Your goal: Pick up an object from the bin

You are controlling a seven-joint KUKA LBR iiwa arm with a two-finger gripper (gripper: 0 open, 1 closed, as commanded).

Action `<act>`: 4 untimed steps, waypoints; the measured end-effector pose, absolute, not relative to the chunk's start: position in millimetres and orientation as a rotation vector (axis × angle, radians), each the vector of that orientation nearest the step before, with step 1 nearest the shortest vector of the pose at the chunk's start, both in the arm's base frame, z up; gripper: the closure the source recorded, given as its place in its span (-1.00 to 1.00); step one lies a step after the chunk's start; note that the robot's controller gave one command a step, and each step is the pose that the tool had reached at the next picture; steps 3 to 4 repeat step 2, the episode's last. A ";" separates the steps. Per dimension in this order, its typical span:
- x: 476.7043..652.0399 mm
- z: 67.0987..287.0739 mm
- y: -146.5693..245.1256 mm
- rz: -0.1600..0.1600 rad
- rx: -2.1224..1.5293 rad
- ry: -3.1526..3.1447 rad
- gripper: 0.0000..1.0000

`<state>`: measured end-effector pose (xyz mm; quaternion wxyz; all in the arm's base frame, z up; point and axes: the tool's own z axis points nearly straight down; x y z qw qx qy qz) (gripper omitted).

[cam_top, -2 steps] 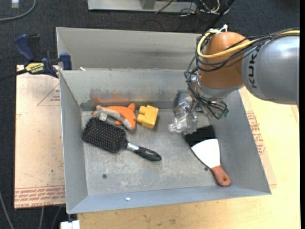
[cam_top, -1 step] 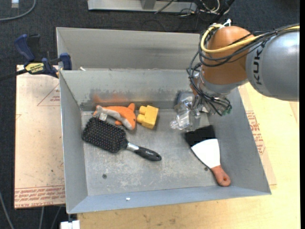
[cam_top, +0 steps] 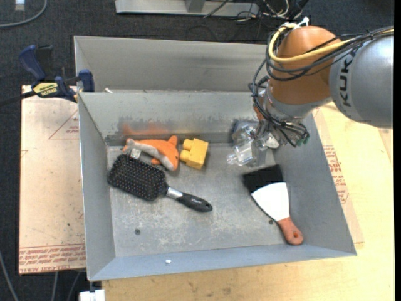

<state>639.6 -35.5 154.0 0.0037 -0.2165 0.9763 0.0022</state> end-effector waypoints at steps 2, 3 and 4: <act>640.7 191.3 -35.6 0.004 -0.677 3.055 1.00; 640.7 191.3 -35.6 0.004 -0.677 3.055 1.00; 640.7 191.3 -35.6 0.004 -0.677 3.055 1.00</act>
Offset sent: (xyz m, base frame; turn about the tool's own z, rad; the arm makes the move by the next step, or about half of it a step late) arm 0.0001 -0.0001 0.0347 0.0000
